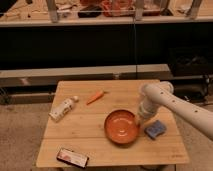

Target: Drag the ceramic bowl in a circle

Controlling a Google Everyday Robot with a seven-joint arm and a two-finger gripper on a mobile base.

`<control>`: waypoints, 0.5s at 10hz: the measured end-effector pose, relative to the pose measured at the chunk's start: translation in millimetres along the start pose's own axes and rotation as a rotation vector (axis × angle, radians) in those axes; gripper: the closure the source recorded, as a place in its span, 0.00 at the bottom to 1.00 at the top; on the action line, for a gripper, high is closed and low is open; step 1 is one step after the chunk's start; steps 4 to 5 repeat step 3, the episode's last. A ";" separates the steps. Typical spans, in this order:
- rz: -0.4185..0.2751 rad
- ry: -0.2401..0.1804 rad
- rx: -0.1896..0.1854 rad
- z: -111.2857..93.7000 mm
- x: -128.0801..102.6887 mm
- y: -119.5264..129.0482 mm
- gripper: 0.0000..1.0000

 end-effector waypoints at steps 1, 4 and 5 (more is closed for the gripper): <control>-0.001 0.005 0.000 0.4 -14.0 -0.3 1.00; -0.017 0.010 0.000 2.9 -40.1 -4.7 1.00; -0.017 0.010 0.000 2.9 -40.1 -4.7 1.00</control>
